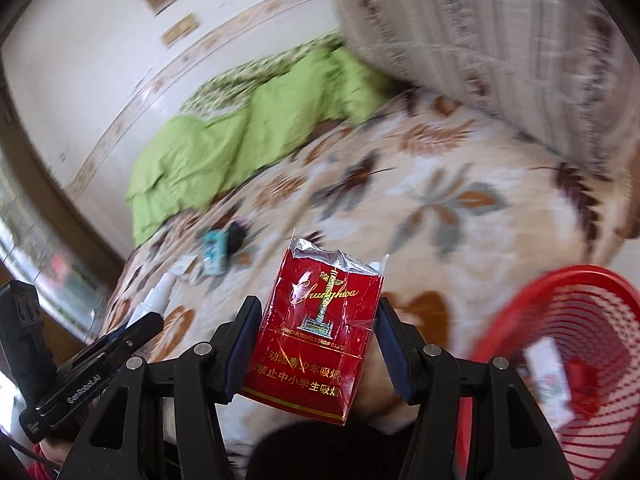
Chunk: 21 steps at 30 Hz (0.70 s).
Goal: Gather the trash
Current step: 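Drop the white bottle and red pack into the red basket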
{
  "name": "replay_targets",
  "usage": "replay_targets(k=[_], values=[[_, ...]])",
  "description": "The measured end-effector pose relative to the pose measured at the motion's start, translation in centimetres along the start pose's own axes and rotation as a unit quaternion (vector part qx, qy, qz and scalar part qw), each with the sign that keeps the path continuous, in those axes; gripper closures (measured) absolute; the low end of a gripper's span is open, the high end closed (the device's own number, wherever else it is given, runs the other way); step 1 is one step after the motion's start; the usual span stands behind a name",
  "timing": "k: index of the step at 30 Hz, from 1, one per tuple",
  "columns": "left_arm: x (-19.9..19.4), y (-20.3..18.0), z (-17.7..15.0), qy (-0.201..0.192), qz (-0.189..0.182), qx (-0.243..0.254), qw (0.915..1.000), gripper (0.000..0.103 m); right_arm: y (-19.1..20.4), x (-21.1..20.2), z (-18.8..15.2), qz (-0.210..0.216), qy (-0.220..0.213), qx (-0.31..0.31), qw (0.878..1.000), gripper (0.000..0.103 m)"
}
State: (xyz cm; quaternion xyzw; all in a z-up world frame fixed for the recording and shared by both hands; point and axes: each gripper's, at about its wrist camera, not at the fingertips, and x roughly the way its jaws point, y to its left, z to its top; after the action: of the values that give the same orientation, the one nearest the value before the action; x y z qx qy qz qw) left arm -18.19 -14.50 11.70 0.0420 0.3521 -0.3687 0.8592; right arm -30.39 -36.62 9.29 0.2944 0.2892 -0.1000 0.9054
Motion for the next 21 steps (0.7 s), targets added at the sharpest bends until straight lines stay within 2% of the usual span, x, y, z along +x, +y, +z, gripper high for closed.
replay_targets(k=[3,7,10,13,14,16,21], values=[[1.8,-3.9,0.7,0.021,-0.051,0.019,0.9983,0.074,-5.0,-3.3,0.1,-0.038,-0.02,0.039,0.998,0.042],[4.5,-9.6,1.1,0.058,-0.117,0.048,0.9903,0.074,-10.2,-7.0,-0.1,-0.082,-0.038,0.068,0.994,0.041],[6.2,-13.5,0.7,0.084,-0.153,0.067,0.9824,0.074,-13.1,-8.8,-0.3,-0.095,-0.04,0.094,0.99,0.041],[7.6,-16.4,0.0,0.112,-0.183,0.078,0.9736,0.072,-14.3,-9.3,-0.4,-0.109,-0.036,0.102,0.988,0.039],[8.1,-17.0,-0.1,0.121,-0.188,0.08,0.9716,0.063,-14.6,-9.4,-0.4,-0.112,-0.033,0.106,0.987,0.039],[8.4,-17.5,-0.3,0.122,-0.186,0.08,0.9716,0.055,-14.6,-9.2,-0.4,-0.12,-0.029,0.112,0.986,0.038],[7.5,-15.6,0.0,0.11,-0.173,0.076,0.9758,0.055,-13.2,-8.1,0.2,-0.125,-0.029,0.103,0.986,0.038]])
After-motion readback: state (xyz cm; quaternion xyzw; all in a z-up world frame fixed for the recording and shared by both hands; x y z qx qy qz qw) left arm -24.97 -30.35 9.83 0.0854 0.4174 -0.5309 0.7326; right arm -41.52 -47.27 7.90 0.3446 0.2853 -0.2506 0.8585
